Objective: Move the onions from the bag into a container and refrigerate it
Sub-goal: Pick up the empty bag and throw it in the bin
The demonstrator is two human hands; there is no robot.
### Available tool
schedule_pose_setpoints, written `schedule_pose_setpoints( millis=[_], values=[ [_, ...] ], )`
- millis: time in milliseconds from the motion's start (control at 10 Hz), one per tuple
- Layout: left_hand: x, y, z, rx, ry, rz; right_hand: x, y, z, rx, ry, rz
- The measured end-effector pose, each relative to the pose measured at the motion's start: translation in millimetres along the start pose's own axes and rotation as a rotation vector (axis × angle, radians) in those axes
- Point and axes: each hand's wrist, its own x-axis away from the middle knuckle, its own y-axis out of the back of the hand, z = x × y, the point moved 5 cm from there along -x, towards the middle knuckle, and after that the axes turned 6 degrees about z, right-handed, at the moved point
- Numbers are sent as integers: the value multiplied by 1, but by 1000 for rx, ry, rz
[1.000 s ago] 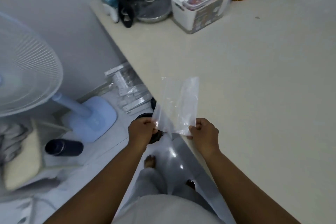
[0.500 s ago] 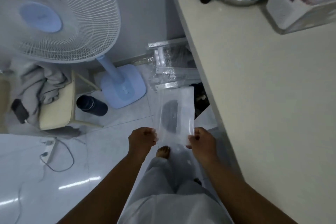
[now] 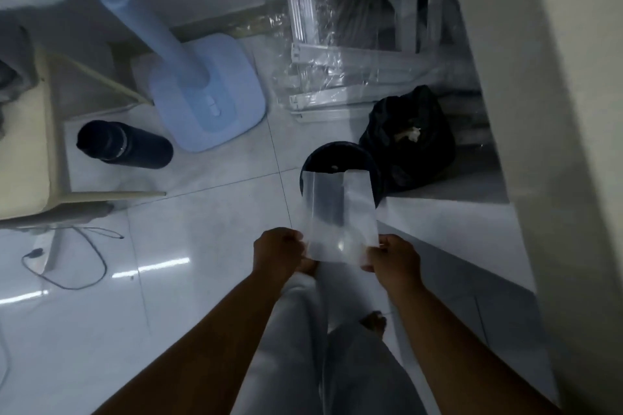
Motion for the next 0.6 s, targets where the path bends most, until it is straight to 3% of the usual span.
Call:
schedule_pose_setpoints(
  millis=[200,400,600],
  values=[
    [-78,-27,5,-102,-26,59,-72,-17,-15,-29,-90,41],
    [-150,-53,21,-13,30,62,-145,-34,-25,-1,-101,-4],
    [-156,-59,26,-58,50,53,-155,-44,-31,-15,-73,-7]
  ],
)
